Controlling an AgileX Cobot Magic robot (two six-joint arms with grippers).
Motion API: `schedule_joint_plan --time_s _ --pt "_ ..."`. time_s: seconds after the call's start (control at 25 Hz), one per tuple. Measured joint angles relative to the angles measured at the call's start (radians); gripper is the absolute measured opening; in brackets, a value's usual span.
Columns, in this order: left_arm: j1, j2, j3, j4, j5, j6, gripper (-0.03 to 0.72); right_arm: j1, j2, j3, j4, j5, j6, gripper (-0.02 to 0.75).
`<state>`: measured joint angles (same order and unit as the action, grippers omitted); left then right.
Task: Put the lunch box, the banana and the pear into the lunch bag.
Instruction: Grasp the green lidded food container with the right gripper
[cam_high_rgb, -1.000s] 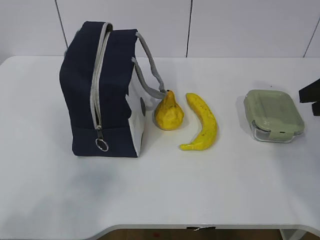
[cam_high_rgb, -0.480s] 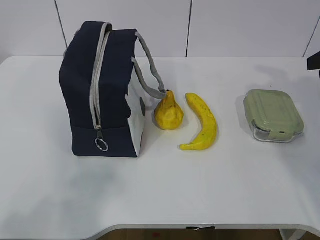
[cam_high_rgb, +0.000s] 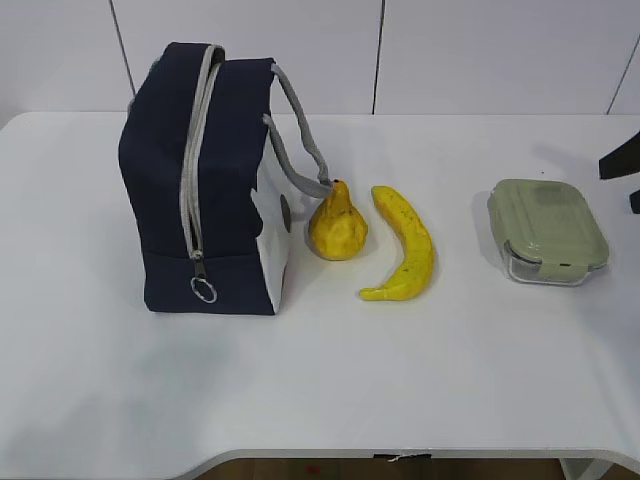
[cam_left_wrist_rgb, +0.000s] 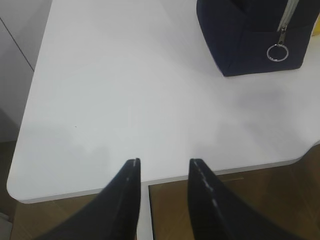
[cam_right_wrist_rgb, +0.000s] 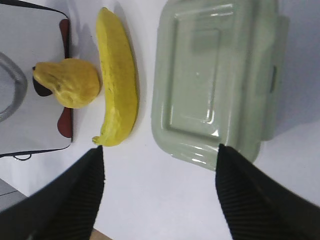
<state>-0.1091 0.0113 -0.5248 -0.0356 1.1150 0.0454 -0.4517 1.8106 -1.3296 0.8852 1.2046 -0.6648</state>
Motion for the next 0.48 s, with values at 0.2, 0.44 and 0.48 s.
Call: schedule_joint_plan --time_s 0.2,0.44,0.48 --pt "0.000 0.000 0.000 0.000 0.000 0.000 0.244 0.000 0.071 -0.007 -0.022 0.000 0.013 0.558" --pt "0.000 0.000 0.000 0.000 0.000 0.000 0.244 0.000 0.144 -0.104 -0.058 0.000 0.015 0.559" --pt "0.000 0.000 0.000 0.000 0.000 0.000 0.244 0.000 0.152 -0.125 -0.060 0.000 0.015 0.559"
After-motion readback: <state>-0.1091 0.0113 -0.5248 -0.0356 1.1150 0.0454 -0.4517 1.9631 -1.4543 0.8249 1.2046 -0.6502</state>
